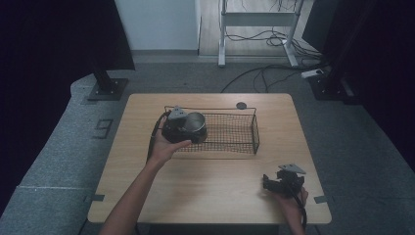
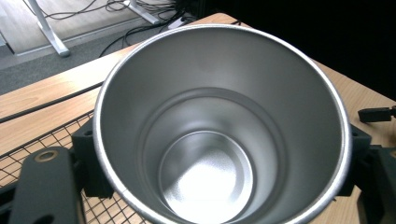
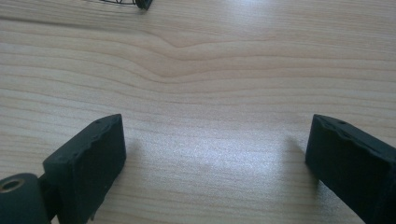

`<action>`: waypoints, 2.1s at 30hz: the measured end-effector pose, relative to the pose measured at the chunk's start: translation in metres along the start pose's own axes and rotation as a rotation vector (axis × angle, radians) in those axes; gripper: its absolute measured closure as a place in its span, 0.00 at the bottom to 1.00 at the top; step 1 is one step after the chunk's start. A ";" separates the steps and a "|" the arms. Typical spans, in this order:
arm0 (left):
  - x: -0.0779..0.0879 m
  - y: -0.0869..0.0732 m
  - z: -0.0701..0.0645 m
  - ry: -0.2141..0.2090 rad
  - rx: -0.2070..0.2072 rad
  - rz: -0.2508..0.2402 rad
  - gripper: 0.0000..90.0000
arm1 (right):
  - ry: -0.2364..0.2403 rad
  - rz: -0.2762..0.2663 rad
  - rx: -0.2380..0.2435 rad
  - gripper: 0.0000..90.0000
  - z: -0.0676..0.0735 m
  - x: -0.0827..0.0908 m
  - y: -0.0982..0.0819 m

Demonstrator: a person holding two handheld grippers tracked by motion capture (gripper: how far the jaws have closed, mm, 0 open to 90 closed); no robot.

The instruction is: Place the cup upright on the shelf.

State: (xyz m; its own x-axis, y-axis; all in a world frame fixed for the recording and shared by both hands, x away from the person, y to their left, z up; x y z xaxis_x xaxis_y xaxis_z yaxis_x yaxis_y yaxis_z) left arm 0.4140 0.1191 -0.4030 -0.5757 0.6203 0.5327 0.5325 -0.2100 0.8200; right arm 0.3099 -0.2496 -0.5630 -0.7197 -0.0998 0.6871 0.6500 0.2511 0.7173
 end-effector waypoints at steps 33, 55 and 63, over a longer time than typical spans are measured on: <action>-0.013 0.018 0.026 0.051 0.022 0.027 0.21 | 0.001 0.001 0.000 0.06 0.000 0.000 0.000; -0.048 0.018 0.029 0.077 0.007 0.096 0.21 | 0.001 0.001 0.000 0.06 0.000 0.000 0.000; -0.063 0.009 0.032 0.070 0.017 0.120 0.21 | 0.001 0.001 0.000 0.06 0.000 0.000 0.000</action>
State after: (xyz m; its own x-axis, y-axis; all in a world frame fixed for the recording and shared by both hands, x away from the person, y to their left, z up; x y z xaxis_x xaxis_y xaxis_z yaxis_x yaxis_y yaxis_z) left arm 0.4747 0.1022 -0.4353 -0.5490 0.5373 0.6402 0.6099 -0.2663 0.7464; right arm 0.3098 -0.2497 -0.5629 -0.7188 -0.1003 0.6879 0.6507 0.2513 0.7165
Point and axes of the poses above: each handheld gripper's, and its own axes: x roughly backward along the jaws, y roughly out of its top, z roughly to its left, the point moved 1 cm from there along -x, roughly forward along the jaws, and after that the axes turned 10 degrees about x, right-handed, at the moved point
